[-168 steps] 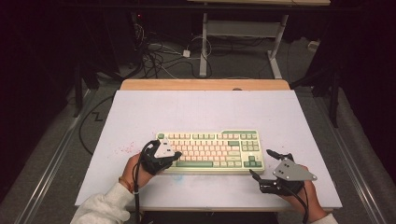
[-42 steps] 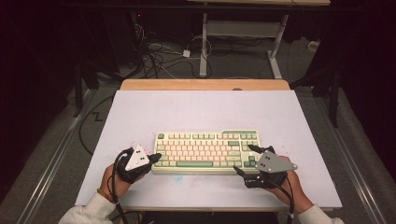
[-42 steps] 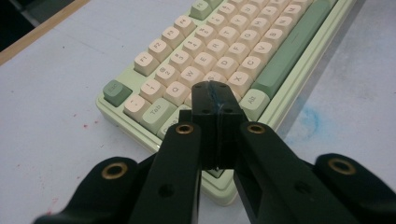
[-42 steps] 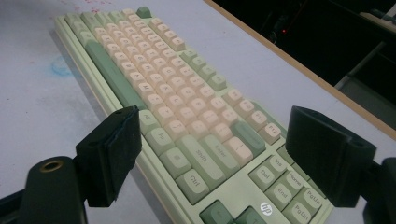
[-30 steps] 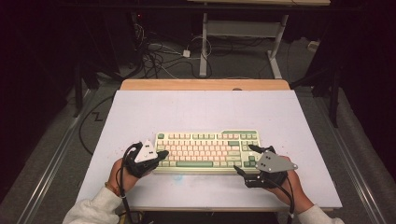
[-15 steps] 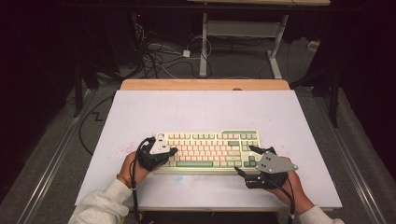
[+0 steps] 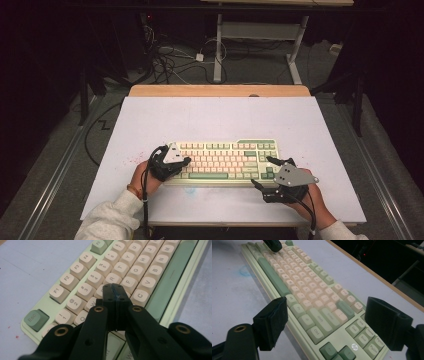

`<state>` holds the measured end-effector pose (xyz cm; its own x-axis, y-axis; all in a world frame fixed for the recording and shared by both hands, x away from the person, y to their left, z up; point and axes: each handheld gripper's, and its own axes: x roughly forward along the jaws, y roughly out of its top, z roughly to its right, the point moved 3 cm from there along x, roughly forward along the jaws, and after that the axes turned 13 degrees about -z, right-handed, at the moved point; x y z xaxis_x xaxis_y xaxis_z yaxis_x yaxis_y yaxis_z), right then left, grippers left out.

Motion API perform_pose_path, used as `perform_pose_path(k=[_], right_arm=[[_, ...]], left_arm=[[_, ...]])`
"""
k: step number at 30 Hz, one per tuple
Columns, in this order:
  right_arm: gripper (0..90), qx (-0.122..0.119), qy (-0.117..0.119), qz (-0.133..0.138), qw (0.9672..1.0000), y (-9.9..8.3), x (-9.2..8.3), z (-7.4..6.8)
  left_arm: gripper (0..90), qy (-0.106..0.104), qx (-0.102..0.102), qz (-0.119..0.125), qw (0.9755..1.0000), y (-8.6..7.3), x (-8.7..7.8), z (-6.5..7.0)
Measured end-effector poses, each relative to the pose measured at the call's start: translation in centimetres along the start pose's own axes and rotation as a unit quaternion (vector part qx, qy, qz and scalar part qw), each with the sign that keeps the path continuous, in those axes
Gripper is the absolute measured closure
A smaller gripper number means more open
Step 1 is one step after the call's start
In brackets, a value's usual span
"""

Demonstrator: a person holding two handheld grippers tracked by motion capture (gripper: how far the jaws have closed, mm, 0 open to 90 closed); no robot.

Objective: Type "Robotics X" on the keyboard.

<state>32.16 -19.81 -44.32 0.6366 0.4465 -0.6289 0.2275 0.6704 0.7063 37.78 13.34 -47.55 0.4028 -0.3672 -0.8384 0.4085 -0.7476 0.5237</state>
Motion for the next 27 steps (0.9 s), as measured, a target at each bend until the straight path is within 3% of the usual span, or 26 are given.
perform_pose_path(k=[6,27], right_arm=[[19.5,0.0,-0.001,-0.001,1.0,-0.1,-0.1,0.0],[19.5,0.005,-0.003,0.002,1.0,-0.2,-0.4,0.1]], left_arm=[[87.8,-0.003,0.001,-0.015,0.9999,-0.1,0.6,0.0],[87.7,0.016,0.008,0.005,0.9998,0.3,-0.6,0.2]])
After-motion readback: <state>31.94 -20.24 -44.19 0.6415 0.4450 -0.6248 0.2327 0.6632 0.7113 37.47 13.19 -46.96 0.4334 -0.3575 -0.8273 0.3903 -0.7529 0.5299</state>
